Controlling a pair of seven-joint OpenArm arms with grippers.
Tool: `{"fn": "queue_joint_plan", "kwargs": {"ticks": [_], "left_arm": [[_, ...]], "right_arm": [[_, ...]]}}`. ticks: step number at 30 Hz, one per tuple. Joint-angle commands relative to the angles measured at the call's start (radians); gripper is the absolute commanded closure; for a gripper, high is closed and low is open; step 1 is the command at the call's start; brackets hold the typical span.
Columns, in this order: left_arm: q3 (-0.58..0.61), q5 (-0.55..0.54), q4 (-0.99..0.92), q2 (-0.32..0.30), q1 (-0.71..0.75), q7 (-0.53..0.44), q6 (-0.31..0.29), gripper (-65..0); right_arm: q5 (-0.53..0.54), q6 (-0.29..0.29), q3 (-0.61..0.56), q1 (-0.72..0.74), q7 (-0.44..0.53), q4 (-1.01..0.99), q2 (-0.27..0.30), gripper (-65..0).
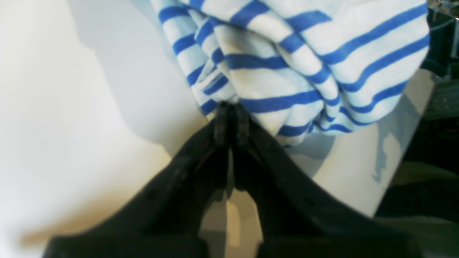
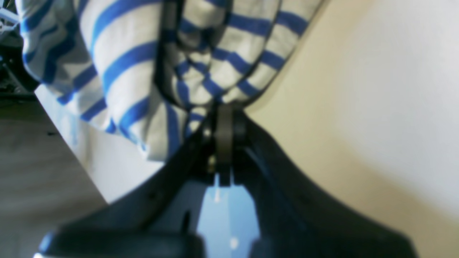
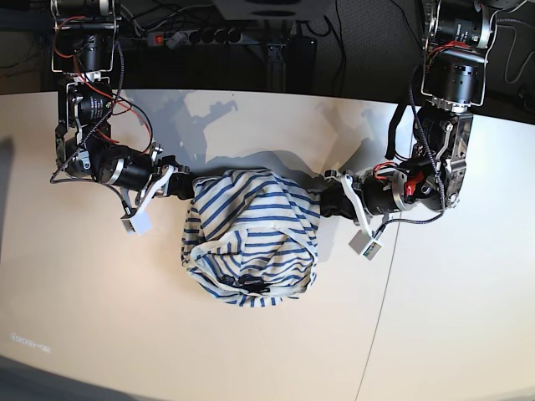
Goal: Fold the T-shirt properly
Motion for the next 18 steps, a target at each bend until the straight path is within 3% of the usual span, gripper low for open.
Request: {"fn": "queue_joint_plan", "kwargs": {"ticks": [1, 9, 14, 18], "left_arm": [[-0.006, -0.040, 0.016, -0.006, -0.019, 0.008, -0.016, -2.0], [-0.056, -0.209, 0.027, -0.071, -0.019, 0.089, -0.016, -2.0], [-0.160, -0.369, 0.039, -0.072, -0.003, 0.262, -0.016, -2.0], [-0.272, -0.480, 0.093, -0.072, 0.097, 0.350, -0.016, -0.3]], "right_arm": [[-0.010, 0.067, 0.003, 0.010, -0.016, 0.014, 0.015, 0.0], [-0.010, 0.067, 0.050, -0.013, -0.001, 0.077, 0.100, 0.0], [-0.010, 0.067, 0.068, -0.093, -0.021, 0.178, 0.131, 0.0], [-0.003, 0.067, 0.080, -0.232, -0.026, 0.280, 0.133, 0.0]]}}
